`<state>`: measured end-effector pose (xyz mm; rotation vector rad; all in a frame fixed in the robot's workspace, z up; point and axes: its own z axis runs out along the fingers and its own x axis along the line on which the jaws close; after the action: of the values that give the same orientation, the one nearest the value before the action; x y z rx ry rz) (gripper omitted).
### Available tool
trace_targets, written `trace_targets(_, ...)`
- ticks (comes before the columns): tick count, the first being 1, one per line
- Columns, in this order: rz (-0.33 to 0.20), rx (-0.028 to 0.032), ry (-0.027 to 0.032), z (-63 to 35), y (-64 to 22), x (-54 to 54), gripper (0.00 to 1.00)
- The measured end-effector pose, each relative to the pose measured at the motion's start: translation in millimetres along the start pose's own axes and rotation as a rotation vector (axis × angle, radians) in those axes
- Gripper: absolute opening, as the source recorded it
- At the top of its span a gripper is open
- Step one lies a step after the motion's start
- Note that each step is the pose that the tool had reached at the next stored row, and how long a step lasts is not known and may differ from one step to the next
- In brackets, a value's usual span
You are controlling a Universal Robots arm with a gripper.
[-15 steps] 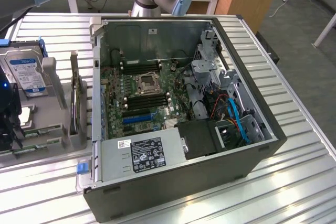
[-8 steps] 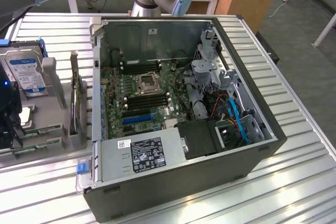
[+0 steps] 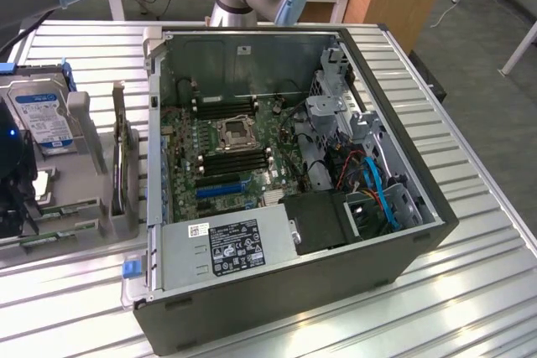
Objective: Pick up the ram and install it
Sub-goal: 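Pick up the ram and move it above insertion slot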
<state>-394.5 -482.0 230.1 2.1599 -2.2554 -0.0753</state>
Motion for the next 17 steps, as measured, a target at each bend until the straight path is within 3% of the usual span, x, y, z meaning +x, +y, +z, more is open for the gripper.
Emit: trace_targets(17,0.000,-0.0001,0.0000,-0.6,-20.3,-0.9,0.29)
